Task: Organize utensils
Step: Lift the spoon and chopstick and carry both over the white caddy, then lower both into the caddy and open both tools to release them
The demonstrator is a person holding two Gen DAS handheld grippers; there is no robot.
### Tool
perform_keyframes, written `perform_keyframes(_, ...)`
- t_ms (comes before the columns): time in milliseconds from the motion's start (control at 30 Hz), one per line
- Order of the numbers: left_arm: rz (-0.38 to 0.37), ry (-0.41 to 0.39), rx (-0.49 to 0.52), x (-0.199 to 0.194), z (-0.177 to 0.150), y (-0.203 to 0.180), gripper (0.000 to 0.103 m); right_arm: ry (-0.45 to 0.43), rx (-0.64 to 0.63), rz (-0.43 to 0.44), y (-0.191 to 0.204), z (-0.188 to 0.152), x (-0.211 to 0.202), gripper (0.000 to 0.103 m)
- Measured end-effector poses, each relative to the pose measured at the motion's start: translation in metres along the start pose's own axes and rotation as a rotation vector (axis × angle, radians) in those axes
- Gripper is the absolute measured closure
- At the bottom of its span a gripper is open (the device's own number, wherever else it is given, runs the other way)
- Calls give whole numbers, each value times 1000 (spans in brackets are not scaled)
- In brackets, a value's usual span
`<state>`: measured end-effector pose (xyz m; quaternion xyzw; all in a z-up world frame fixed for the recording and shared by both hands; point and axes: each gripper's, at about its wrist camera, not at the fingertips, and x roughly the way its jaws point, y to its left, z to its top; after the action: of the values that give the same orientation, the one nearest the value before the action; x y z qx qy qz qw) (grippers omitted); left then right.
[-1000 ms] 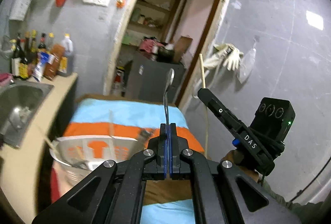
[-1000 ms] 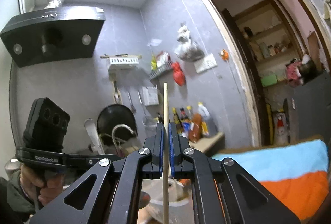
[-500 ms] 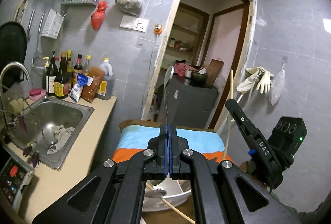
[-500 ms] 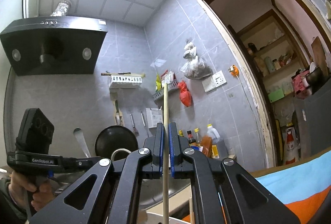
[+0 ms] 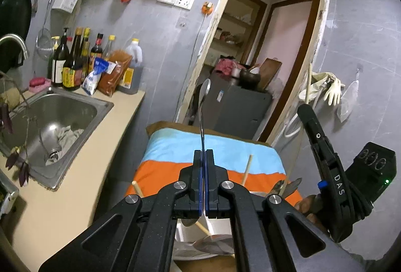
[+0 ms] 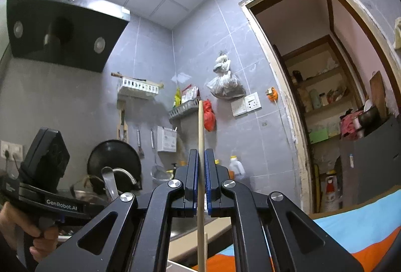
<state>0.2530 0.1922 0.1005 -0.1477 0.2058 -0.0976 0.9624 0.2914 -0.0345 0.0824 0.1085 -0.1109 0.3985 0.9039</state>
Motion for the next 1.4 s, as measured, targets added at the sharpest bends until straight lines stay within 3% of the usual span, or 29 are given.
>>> perform_keyframes(567,3,103,-39,24,-23,16,103,95,-34,-25,5,-26,11,100)
perform_keyframes(1033,-14,101,-26,21,-24,11,102,112,-31,-16,7,-28,9,98)
perform_keyframes(1133,-13,101,-4,20,-22,7,96,110,-33,-14,9,-26,8,95)
perform_keyframes(1300,-23,78,34,16,-20,-3,96,106,-41,-8,13,-22,6,85)
perform_keyframes(1400,-22,69,45,15,-19,-6,95,104,-48,-8,15,-19,4,84)
